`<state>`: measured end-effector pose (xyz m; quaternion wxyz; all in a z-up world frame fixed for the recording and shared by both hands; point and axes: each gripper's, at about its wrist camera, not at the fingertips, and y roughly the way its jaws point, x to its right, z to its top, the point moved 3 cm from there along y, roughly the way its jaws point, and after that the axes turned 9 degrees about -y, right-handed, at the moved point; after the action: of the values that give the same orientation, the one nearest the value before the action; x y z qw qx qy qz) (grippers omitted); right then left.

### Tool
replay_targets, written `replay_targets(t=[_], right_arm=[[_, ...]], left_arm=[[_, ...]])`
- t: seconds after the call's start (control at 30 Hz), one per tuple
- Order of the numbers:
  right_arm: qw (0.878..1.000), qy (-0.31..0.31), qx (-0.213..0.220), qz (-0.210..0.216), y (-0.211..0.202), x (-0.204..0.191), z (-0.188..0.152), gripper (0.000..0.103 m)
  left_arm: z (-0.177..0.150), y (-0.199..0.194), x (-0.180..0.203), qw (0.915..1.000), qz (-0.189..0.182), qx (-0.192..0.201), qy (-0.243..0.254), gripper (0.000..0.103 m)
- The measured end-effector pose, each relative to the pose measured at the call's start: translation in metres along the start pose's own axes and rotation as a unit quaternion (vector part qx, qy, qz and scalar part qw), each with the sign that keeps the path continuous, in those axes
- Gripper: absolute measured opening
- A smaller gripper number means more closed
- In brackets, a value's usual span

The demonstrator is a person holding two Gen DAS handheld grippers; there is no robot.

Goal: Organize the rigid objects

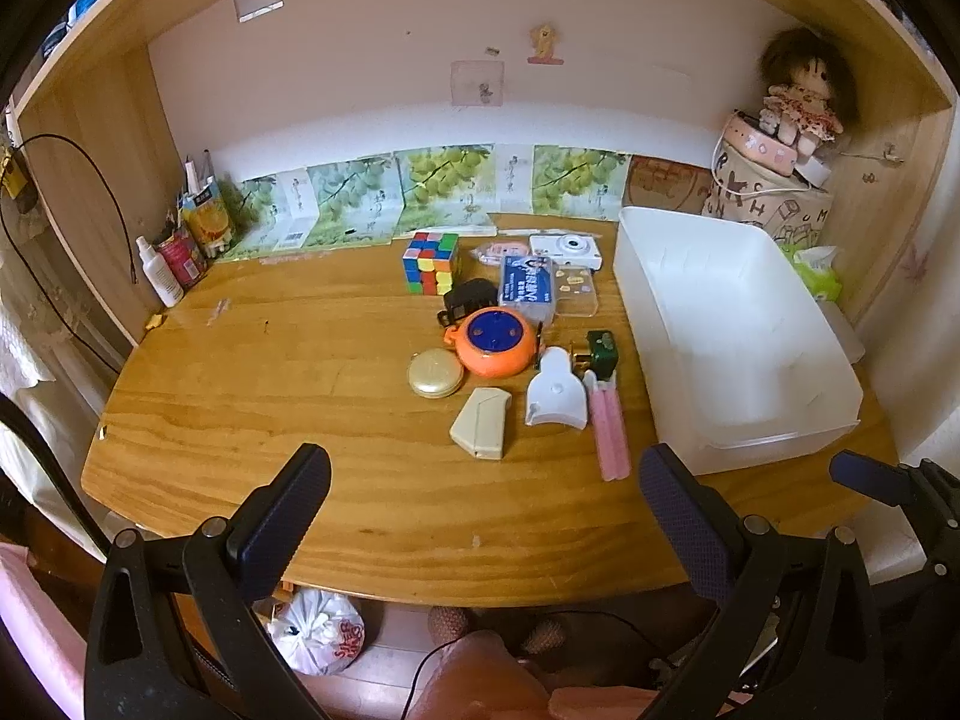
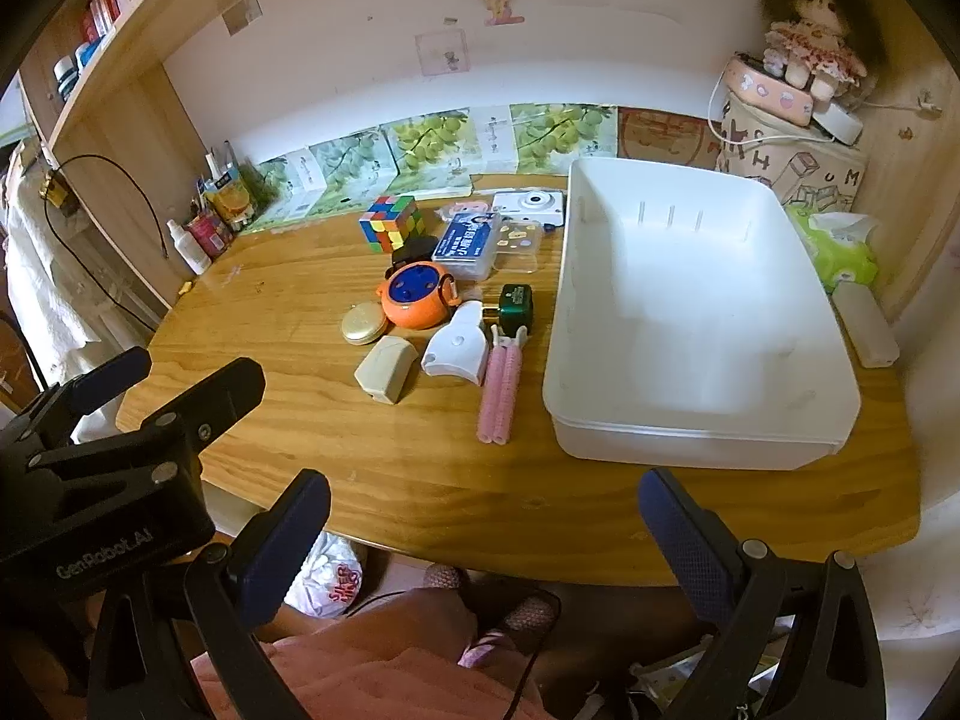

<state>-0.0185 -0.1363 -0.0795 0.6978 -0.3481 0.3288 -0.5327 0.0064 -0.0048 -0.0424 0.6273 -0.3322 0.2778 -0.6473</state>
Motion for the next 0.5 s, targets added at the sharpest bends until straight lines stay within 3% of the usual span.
replay_targets(t=[0.1,0.5], right_arm=[[1.0,0.008,-0.005,0.013,0.007,0.0,-0.001,0.103],[0.995,0.053,-0.057,0.061,0.046,-0.006,0.005,0.085]], left_arm=[[0.002,0.003,-0.007,0.9999,0.002,-0.01,-0.003,0.102],[0.012,0.039,-0.031,0.9964,-0.013,-0.08,-0.027,0.102]])
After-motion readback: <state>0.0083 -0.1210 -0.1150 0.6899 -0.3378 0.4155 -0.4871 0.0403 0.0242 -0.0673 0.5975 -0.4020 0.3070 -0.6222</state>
